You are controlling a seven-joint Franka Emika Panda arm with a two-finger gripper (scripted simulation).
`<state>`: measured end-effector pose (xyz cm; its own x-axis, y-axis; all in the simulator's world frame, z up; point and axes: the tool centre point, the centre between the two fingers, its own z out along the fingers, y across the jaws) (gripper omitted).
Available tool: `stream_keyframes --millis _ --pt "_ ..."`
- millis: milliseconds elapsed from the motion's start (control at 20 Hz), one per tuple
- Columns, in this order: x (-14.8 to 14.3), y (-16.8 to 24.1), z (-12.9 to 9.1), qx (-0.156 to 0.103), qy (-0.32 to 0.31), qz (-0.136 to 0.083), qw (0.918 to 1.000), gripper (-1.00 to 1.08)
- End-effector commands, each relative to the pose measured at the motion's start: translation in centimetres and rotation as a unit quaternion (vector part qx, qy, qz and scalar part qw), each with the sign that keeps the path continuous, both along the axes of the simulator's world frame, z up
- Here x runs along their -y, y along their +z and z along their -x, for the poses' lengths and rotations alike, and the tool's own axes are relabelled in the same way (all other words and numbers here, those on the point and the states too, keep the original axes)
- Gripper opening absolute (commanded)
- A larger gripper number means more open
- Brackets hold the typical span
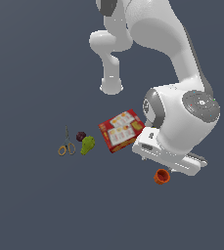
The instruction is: Pick up a designated object from a clutter of objects.
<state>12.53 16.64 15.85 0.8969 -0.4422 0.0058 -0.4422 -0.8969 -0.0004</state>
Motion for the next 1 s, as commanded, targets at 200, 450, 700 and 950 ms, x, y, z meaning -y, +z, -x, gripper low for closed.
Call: stream_keyframes --millis 200,450,700,950 --pt "-2.8 -4.0 -1.0 -0.001 -0.048 -0.001 0.9988 1.00" --pt "-4.1 -6.0 -1.2 -0.002 -0.071 -0.001 0.9975 1.00" --pt "-4.7 -7.0 -1.3 -0.003 -0.082 -0.001 0.9967 1.00" --pt "-4.7 -7.1 -1.3 -0.003 -0.081 -0.001 0.9967 1.00"
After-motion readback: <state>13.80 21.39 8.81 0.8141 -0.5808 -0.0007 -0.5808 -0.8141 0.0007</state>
